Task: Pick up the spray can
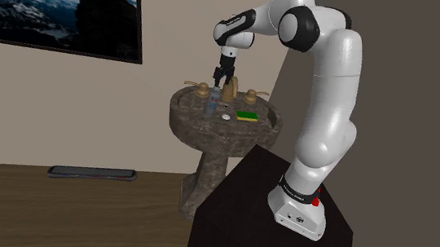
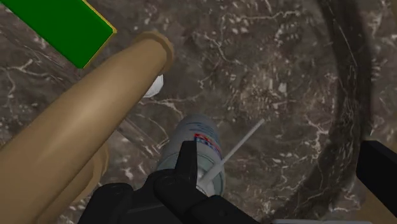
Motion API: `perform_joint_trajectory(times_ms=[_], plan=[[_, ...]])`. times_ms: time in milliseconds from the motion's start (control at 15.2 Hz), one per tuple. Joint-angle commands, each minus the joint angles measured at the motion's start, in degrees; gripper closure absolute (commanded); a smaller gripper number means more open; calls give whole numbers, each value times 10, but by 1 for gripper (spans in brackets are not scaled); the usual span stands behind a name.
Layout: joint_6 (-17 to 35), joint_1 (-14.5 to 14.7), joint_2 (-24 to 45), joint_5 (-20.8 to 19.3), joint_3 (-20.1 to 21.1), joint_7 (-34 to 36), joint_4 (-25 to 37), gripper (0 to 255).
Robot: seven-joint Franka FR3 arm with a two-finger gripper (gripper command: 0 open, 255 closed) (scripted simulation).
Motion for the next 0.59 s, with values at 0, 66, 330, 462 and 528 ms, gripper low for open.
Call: perform_joint_trajectory(times_ms=[0, 66, 330, 462, 528], plan=[[-5, -16, 47, 19, 2, -9, 53, 0], [-9, -25, 70, 28, 3, -13, 80, 0], [-19, -51, 138, 50, 9, -22, 160, 0], [-8, -51, 145, 52, 10, -24, 155, 0], [-2, -52, 148, 53, 11, -25, 153, 0]])
